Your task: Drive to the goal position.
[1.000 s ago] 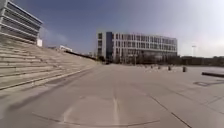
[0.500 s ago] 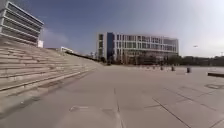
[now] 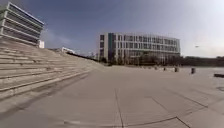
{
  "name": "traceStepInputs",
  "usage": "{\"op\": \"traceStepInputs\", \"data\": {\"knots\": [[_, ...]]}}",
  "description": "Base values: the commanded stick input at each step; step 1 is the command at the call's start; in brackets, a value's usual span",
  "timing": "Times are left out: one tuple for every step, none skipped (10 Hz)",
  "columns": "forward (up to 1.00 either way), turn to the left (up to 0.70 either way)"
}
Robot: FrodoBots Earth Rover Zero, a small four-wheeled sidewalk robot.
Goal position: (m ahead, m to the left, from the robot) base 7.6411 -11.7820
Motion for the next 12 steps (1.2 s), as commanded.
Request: {"op": "traceStepInputs", "data": {"knots": [[0.7,0.0],[0.7,0.0],[0.7,0.0],[0.7,0.0],[0.7,0.0],[0.7,0.0],[0.7,0.0],[0.7,0.0],[0.7,0.0],[0.7,0.0],[0.7,0.0],[0.7,0.0]]}}
